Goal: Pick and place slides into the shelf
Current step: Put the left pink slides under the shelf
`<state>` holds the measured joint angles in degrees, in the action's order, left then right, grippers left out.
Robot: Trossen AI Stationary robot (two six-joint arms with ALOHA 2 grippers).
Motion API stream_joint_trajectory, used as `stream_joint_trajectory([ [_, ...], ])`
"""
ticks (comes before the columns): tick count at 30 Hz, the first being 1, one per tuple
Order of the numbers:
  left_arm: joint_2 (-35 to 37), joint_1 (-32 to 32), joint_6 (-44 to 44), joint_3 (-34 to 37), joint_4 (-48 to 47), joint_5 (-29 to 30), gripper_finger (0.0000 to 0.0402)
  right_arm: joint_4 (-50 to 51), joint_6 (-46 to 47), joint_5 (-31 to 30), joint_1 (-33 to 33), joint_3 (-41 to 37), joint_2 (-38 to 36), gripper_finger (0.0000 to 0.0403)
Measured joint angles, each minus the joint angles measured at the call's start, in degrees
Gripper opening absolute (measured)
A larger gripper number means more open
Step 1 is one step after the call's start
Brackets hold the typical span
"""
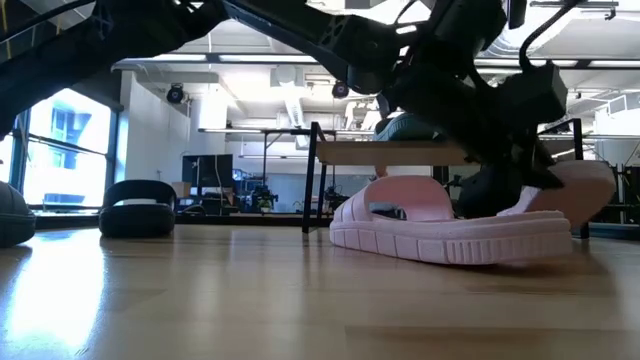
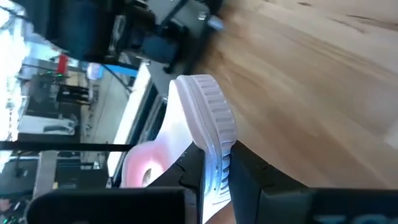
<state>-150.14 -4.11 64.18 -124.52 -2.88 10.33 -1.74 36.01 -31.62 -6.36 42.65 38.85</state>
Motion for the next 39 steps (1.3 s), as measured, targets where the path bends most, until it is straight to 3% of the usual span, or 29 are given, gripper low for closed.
stream_joint_trajectory([
  [10,-0.6,-0.4,-0.2,0.1,-0.2,0.6,0.0045,0.3,0.0,0.0,0.0,0.0,0.0,0.0000],
  [16,-0.6,-0.8,-2.5,0.1,-0.2,-1.9,0.0062,0.4,0.0,0.1,0.0,0.0,0.0,0.0000],
  [39,-0.6,-0.8,-9.4,0.1,-0.3,-1.8,0.0204,0.5,0.0,0.3,0.0,0.0,0.0,0.0000],
])
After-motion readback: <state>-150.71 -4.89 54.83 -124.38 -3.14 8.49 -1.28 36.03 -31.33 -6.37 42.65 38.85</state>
